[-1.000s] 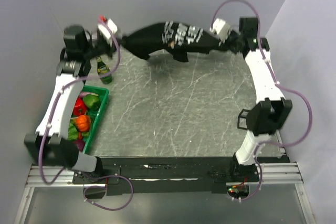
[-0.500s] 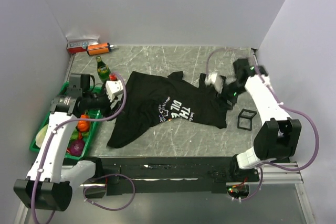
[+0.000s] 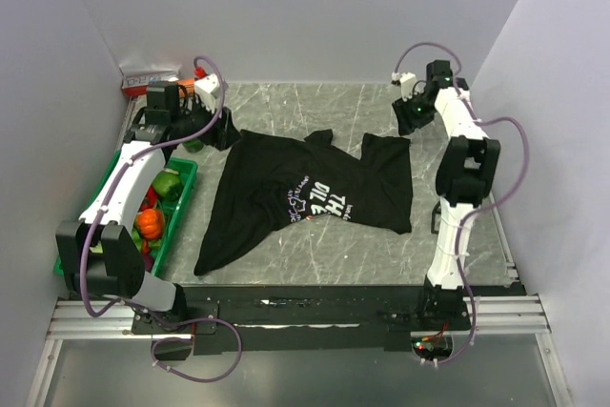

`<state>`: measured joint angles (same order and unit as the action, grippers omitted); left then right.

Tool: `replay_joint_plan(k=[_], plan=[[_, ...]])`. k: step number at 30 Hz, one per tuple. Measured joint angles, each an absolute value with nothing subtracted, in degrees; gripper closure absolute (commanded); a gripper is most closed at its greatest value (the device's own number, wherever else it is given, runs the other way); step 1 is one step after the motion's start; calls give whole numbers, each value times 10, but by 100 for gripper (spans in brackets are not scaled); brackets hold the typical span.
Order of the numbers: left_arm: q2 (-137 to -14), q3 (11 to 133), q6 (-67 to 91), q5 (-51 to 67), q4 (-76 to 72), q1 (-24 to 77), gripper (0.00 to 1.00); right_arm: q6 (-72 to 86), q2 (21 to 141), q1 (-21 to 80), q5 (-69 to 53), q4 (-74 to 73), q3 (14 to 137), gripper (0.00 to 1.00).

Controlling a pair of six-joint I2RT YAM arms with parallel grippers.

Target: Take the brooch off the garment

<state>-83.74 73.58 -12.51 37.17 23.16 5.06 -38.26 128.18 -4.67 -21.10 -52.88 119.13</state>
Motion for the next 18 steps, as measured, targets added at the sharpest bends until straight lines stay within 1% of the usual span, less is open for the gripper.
replay_joint_plan(k=[3, 8, 13, 14, 18], plan=[[-837, 746, -99, 368, 202, 51, 28, -361, 1347, -47, -183, -522, 1220, 44], [-837, 750, -89, 360, 182, 51, 27, -356, 1362, -47, -154, -524, 1220, 45], [-844, 750, -88, 356, 164, 51, 26, -359, 1366, -46, -139, -529, 1221, 50], [-852, 752, -87, 355, 160, 51, 26, -360, 1370, -46, -139, -535, 1226, 53], [-923, 791, -76, 344, 150, 52, 27, -364, 1401, -45, -132, -548, 1251, 61]])
